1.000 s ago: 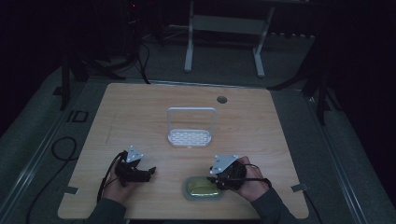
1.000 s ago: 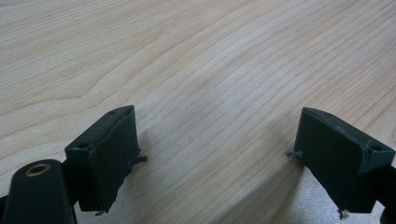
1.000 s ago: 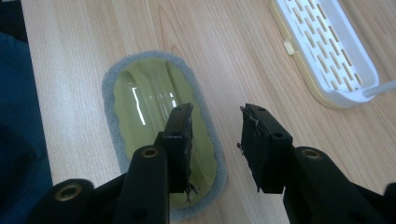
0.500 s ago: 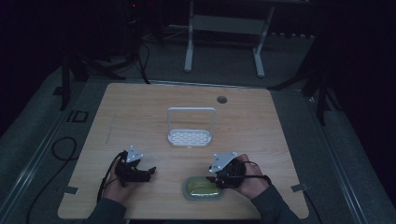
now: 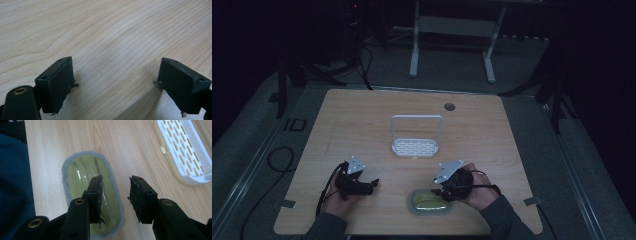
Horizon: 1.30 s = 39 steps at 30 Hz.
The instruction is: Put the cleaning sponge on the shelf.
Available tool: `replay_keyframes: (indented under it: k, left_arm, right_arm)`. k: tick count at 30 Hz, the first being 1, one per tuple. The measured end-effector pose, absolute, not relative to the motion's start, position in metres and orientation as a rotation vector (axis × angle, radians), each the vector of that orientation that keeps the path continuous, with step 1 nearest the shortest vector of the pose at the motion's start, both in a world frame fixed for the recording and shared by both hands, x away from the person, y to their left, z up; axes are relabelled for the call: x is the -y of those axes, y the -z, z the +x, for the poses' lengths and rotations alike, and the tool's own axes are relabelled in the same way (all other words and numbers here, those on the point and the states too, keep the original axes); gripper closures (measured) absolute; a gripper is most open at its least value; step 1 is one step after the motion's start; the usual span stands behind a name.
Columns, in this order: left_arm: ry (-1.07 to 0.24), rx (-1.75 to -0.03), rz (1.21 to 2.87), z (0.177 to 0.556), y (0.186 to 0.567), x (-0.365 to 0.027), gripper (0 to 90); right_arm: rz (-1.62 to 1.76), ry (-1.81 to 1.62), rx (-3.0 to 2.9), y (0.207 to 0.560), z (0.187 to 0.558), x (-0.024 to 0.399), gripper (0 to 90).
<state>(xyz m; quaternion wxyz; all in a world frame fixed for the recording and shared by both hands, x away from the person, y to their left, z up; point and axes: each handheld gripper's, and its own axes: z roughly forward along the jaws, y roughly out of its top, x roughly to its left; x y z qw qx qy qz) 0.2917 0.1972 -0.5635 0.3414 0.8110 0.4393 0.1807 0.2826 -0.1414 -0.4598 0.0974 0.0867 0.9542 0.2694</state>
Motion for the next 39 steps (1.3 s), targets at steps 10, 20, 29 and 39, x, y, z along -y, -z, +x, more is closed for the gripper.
replay_keyframes:
  k: [10, 20, 29, 39]
  left_arm:
    - [-0.470, -1.143, 2.108, 0.292, 0.564, -0.197, 13.7]
    - [-0.470, -1.142, 2.109, 0.292, 0.564, -0.197, 13.7]
    - [-0.470, -1.143, 2.108, 0.292, 0.564, -0.197, 13.7]
    - [-0.470, -1.143, 2.108, 0.292, 0.564, -0.197, 13.7]
  right_arm:
    - [0.218, -0.782, -2.855, 0.456, 0.285, 0.136, 61.3]
    - [0.187, -0.772, -2.884, 0.455, 0.288, 0.131, 59.8]
    - [0.148, -0.720, -2.920, 0.455, 0.289, 0.125, 58.7]
    - [0.112, -0.667, -2.962, 0.455, 0.289, 0.120, 58.1]
